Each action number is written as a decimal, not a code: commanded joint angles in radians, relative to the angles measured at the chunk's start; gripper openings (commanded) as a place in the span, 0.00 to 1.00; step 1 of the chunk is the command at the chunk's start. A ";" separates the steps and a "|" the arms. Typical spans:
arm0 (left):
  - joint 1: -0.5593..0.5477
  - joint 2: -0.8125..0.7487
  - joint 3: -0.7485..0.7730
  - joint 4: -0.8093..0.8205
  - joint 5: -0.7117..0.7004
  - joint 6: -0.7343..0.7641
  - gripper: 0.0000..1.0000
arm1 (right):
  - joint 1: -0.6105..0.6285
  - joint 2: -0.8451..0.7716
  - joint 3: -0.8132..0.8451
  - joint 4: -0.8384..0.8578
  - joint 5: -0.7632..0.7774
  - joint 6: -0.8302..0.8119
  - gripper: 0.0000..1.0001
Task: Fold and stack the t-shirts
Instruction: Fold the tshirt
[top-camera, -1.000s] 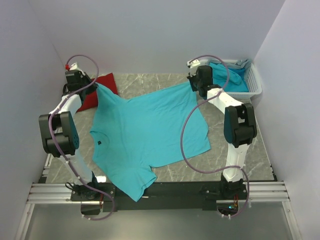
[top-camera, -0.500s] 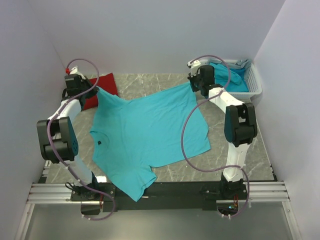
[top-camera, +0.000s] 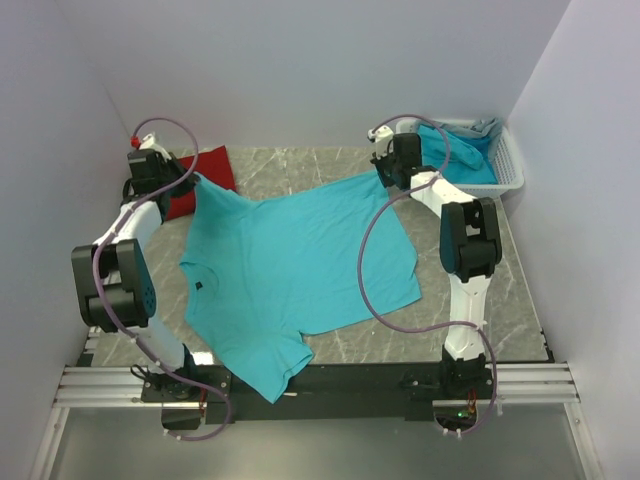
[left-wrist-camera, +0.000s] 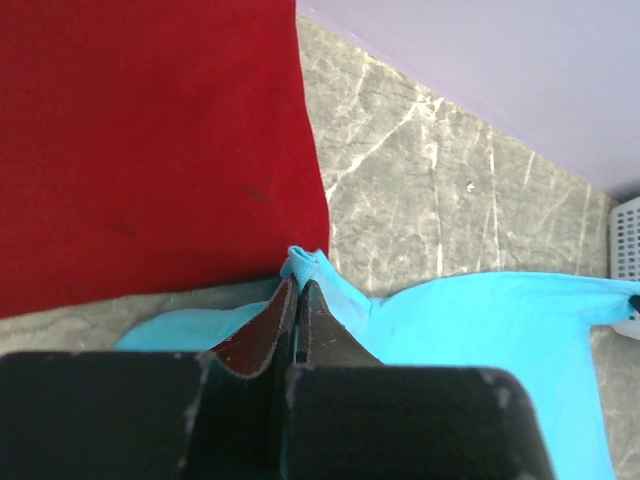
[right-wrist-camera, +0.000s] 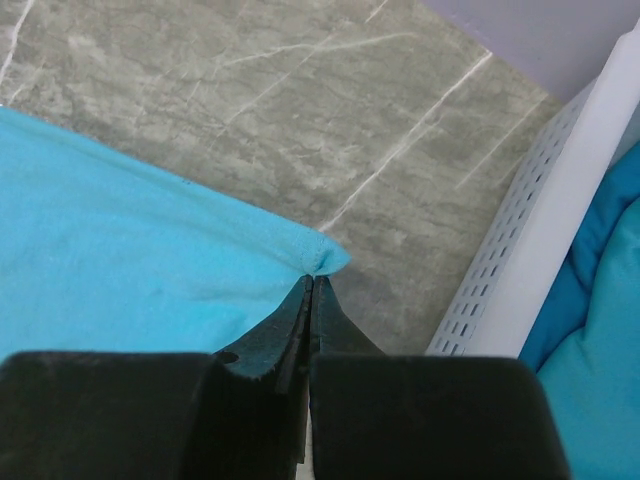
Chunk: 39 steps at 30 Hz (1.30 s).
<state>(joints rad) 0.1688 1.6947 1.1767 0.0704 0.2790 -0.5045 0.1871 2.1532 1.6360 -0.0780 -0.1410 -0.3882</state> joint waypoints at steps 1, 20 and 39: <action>0.001 -0.085 -0.017 0.037 0.022 -0.015 0.00 | -0.002 -0.004 0.044 0.023 0.021 -0.020 0.00; 0.001 -0.306 -0.178 -0.037 0.017 -0.022 0.00 | -0.005 -0.058 -0.057 0.075 0.057 -0.015 0.00; 0.001 -0.524 -0.339 -0.129 -0.004 -0.023 0.00 | -0.020 -0.133 -0.182 0.187 0.112 0.003 0.00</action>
<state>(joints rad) 0.1688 1.2148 0.8433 -0.0517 0.2893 -0.5282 0.1825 2.1071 1.4754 0.0391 -0.0559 -0.3935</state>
